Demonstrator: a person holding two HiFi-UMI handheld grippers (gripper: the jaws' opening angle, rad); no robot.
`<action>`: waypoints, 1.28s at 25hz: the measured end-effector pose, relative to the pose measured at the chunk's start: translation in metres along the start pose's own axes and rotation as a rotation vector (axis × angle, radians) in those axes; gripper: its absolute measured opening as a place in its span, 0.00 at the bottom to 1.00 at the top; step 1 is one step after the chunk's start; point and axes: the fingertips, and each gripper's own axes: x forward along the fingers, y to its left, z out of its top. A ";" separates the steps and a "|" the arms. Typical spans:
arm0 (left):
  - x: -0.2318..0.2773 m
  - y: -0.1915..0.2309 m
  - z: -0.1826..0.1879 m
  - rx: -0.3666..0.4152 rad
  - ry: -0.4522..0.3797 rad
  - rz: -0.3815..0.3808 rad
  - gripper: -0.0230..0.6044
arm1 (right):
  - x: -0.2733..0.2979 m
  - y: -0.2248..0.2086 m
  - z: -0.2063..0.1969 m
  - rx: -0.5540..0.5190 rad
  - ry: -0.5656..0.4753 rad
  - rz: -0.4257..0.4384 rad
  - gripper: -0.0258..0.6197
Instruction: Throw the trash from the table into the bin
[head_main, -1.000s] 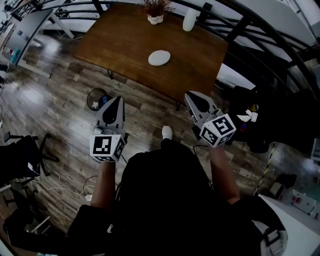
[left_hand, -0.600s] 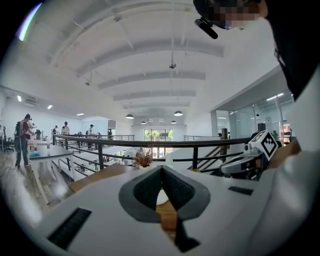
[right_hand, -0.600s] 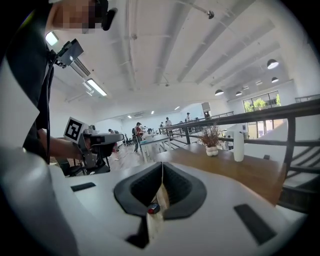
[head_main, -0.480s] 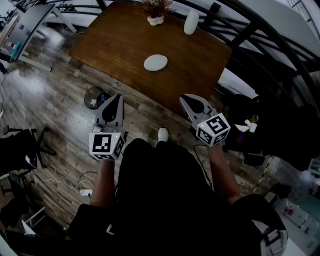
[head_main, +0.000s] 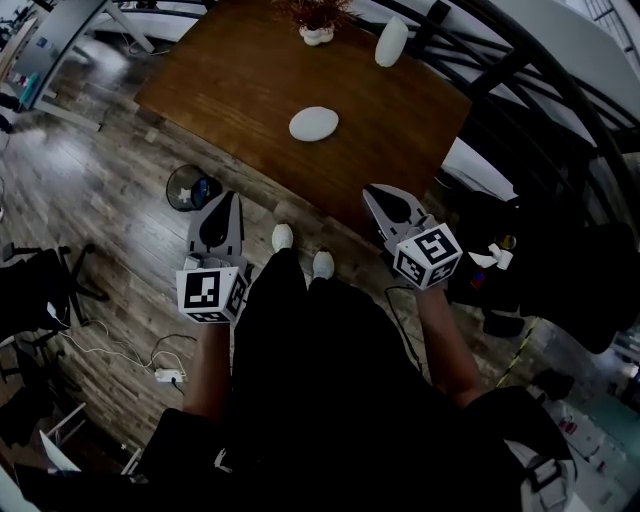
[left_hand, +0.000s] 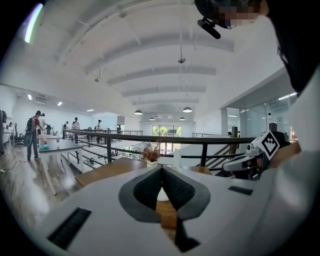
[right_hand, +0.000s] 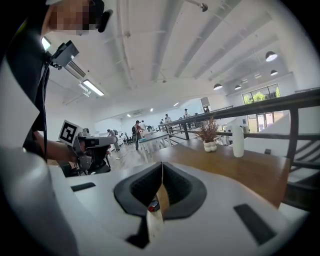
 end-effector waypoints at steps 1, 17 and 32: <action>0.001 0.001 0.000 -0.004 -0.001 -0.002 0.05 | 0.002 0.000 0.001 -0.002 0.000 -0.002 0.06; 0.074 0.075 0.011 0.033 0.011 -0.095 0.05 | 0.097 -0.002 0.031 -0.084 -0.024 -0.034 0.06; 0.151 0.125 0.016 0.053 0.039 -0.310 0.05 | 0.183 -0.018 0.027 -0.176 0.085 -0.152 0.06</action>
